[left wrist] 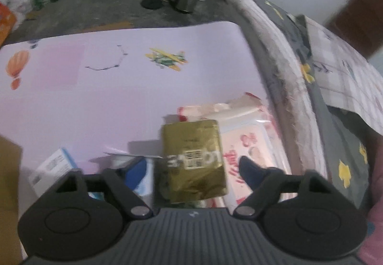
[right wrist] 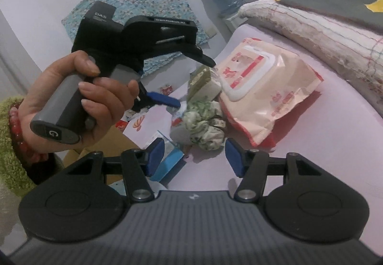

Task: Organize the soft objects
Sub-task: 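Close the left tool on the gold packet while the right tool closes on the green scrunchie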

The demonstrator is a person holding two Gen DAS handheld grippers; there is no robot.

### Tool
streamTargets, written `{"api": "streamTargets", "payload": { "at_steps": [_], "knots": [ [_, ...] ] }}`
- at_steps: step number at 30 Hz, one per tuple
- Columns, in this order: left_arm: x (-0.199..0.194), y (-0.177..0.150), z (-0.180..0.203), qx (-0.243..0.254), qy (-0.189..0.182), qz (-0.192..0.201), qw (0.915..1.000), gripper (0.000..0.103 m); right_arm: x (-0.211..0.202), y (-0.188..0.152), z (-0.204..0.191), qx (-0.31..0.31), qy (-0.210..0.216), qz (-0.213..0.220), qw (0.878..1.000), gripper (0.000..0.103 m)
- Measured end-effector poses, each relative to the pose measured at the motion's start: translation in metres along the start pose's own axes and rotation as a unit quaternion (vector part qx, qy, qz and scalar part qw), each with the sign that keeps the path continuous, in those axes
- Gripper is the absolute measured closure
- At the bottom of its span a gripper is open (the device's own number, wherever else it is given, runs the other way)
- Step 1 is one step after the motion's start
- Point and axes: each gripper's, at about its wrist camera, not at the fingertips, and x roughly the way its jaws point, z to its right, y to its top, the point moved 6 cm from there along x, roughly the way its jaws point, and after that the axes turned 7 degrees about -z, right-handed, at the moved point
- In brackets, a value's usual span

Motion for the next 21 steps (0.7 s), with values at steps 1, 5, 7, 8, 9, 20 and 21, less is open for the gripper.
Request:
{"api": "streamTargets", "payload": {
  "at_steps": [1, 5, 7, 8, 9, 20, 21],
  "knots": [
    [0.003, -0.001, 0.001, -0.004, -0.005, -0.009, 0.9999, 0.048, -0.001, -0.001, 0.002, 0.003, 0.0, 0.0, 1.0, 0.047],
    [0.008, -0.005, -0.002, -0.02, -0.003, -0.013, 0.9997, 0.048, -0.002, -0.001, 0.004, 0.002, -0.002, 0.001, 1.0, 0.047],
    [0.005, -0.007, -0.003, -0.023, -0.006, -0.009, 0.9997, 0.049, -0.001, 0.0, 0.005, -0.001, -0.004, 0.0, 1.0, 0.047],
    [0.003, -0.009, -0.004, -0.026, -0.009, -0.008, 0.9996, 0.049, 0.0, 0.002, 0.004, -0.005, -0.008, -0.001, 1.0, 0.047],
    [0.0, -0.009, -0.004, -0.026, -0.011, -0.007, 0.9996, 0.049, 0.0, 0.004, 0.003, -0.012, -0.013, 0.0, 1.0, 0.046],
    [-0.016, -0.017, -0.005, -0.017, -0.017, -0.002, 0.9997, 0.049, 0.069, 0.029, -0.021, -0.092, -0.032, -0.056, 0.994, 0.047],
    [-0.016, -0.018, -0.005, -0.017, -0.018, -0.003, 0.9997, 0.049, 0.076, 0.028, -0.021, -0.097, -0.036, -0.062, 0.993, 0.053]
  ]
}}
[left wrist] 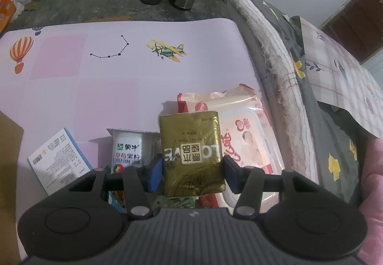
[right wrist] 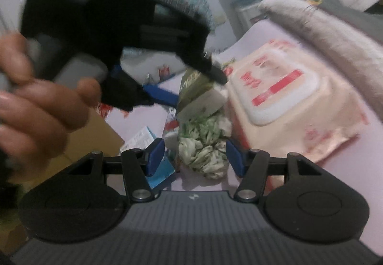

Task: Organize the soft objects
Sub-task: 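Close the left tool on the gold packet while the right tool closes on the green scrunchie, then carry the gold packet and green scrunchie with both tools over the box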

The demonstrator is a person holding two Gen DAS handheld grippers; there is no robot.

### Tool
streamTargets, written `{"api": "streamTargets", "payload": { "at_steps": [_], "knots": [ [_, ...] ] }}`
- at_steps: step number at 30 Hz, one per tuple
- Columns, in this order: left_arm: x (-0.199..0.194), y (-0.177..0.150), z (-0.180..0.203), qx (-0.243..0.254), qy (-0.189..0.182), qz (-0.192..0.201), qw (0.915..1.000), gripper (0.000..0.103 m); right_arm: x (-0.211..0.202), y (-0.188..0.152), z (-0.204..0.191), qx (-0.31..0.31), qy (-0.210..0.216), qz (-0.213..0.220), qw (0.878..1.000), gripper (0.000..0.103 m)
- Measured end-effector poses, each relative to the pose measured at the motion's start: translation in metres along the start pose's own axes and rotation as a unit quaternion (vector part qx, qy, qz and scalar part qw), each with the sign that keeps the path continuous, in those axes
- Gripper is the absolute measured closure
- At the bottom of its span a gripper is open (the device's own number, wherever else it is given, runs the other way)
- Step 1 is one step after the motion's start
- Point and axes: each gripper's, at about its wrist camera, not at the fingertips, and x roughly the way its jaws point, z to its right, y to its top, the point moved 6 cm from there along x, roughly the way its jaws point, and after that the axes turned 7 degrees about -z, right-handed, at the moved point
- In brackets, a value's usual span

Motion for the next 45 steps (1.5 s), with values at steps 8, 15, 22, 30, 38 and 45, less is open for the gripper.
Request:
{"api": "streamTargets", "payload": {
  "at_steps": [8, 15, 22, 30, 38, 45],
  "knots": [
    [-0.014, -0.012, 0.001, 0.003, -0.01, -0.002, 0.9999, 0.049, -0.012, -0.009, 0.007, 0.008, -0.013, 0.01, 1.0, 0.092],
    [-0.064, -0.041, 0.007, 0.028, -0.053, 0.003, 0.9982, 0.049, -0.078, -0.021, -0.006, 0.042, 0.021, 0.055, 0.997, 0.092],
    [-0.138, -0.087, -0.006, 0.058, -0.095, 0.027, 0.9934, 0.049, -0.16, -0.031, -0.033, 0.055, 0.056, 0.104, 0.992, 0.092],
    [-0.227, -0.14, -0.05, 0.05, -0.128, 0.092, 0.9862, 0.049, -0.219, -0.043, -0.092, 0.035, 0.135, 0.126, 0.982, 0.092],
    [-0.292, -0.172, -0.133, -0.01, -0.113, 0.163, 0.9801, 0.049, -0.231, -0.055, -0.171, -0.012, 0.21, 0.095, 0.973, 0.092],
    [-0.304, -0.18, -0.223, -0.089, -0.088, 0.189, 0.9739, 0.049, -0.201, -0.051, -0.246, -0.048, 0.257, 0.019, 0.965, 0.092]
  ]
}}
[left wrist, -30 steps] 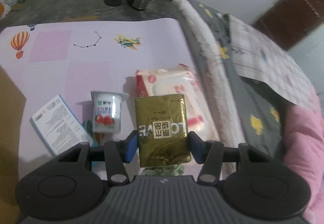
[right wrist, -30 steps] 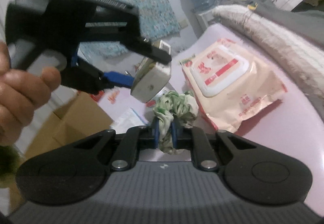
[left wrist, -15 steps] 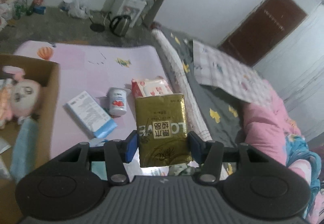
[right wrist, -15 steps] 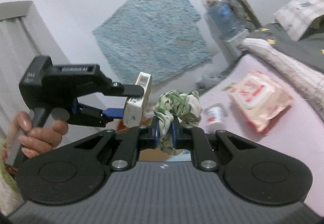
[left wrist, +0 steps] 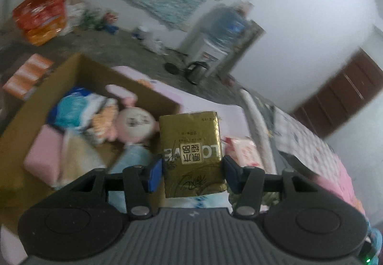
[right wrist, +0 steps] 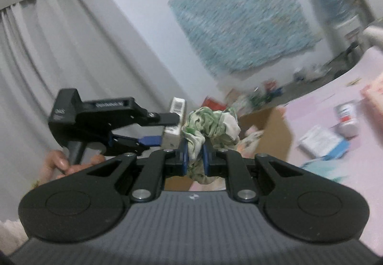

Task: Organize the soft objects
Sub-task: 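Carry the gold packet and green scrunchie with both tools over the box, then open the right tool to drop the scrunchie into the box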

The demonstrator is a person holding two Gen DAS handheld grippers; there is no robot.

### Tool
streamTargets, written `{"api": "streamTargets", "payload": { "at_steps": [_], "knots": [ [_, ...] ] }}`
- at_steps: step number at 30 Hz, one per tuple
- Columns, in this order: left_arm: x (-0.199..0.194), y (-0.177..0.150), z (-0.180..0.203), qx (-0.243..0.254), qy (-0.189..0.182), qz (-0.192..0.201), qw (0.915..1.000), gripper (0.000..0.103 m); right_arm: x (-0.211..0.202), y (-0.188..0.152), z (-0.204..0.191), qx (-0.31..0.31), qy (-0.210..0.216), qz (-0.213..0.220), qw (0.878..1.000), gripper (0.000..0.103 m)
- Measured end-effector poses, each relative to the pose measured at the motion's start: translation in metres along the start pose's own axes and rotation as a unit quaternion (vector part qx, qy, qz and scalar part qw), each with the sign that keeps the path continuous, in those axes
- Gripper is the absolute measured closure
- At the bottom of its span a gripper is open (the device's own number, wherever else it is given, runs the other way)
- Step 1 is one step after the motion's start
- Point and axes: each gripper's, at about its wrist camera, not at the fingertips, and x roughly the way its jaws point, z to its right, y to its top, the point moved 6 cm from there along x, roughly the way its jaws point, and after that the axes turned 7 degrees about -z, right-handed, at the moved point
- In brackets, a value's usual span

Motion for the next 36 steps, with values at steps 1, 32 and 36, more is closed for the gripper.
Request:
{"api": "streamTargets", "payload": {
  "at_steps": [1, 32, 36],
  "knots": [
    [0.0, 0.002, -0.012, -0.009, 0.006, 0.005, 0.9999, 0.049, 0.012, 0.003, -0.003, 0.003, 0.003, -0.014, 1.0, 0.092],
    [0.03, -0.002, -0.174, -0.125, 0.057, -0.011, 0.9904, 0.049, 0.271, 0.021, 0.032, -0.009, -0.178, -0.238, 0.955, 0.052],
    [0.028, -0.006, -0.171, -0.116, 0.058, -0.017, 0.9914, 0.049, 0.244, 0.032, 0.025, -0.005, -0.158, -0.206, 0.966, 0.052]
  ]
}}
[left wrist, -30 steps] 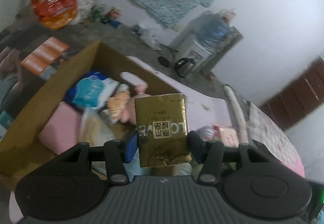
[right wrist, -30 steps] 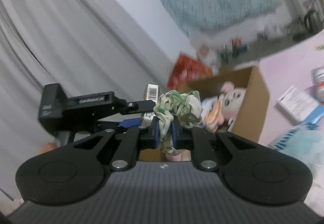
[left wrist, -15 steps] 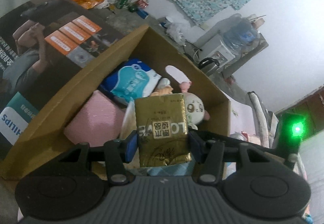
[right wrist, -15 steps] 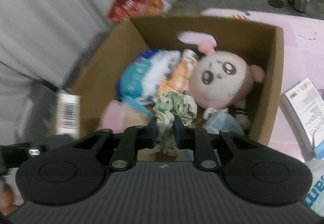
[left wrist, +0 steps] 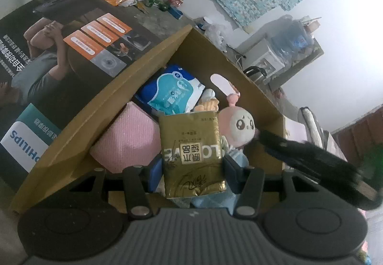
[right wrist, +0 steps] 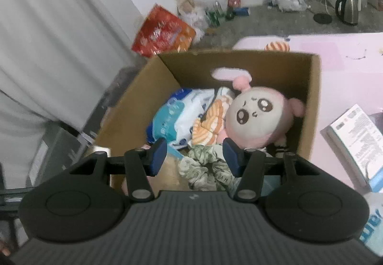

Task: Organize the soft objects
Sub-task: 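Open the right tool to drop the scrunchie into the box, then lower the gold packet into the box and open the left tool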

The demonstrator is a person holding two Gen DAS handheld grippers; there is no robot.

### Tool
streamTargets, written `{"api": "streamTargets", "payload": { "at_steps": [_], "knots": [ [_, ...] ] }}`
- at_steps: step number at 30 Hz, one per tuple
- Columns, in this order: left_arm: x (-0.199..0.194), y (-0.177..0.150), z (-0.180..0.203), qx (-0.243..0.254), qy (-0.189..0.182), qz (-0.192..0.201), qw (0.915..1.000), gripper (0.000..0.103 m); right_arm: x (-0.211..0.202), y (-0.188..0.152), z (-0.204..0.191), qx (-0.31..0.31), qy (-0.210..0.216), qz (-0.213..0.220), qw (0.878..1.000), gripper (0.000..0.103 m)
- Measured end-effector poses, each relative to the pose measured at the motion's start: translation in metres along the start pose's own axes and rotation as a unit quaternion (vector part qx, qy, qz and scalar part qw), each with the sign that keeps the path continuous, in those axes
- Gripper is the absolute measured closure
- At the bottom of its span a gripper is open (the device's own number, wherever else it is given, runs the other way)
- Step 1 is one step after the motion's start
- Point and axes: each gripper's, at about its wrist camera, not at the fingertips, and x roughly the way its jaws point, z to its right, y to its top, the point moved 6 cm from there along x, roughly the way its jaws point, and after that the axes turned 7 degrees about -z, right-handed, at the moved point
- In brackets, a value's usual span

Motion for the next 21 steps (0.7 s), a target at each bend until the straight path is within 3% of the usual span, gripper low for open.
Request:
{"api": "streamTargets", "payload": {
  "at_steps": [6, 11, 17, 21],
  "knots": [
    [0.0, -0.008, 0.003, 0.051, 0.029, -0.03, 0.9979, 0.049, -0.076, -0.04, 0.002, -0.005, 0.046, 0.057, 0.997, 0.047],
    [0.006, -0.017, 0.005, 0.112, 0.071, -0.067, 0.9889, 0.049, -0.124, -0.084, 0.014, 0.006, 0.067, 0.092, 0.993, 0.043],
    [0.028, -0.025, 0.002, 0.188, 0.142, -0.12, 0.9645, 0.048, -0.147, -0.123, 0.032, 0.022, 0.073, 0.111, 0.991, 0.04],
    [0.042, -0.03, -0.01, 0.204, 0.195, -0.156, 0.9466, 0.048, -0.148, -0.131, 0.044, 0.035, 0.077, 0.113, 0.99, 0.039]
  ]
}}
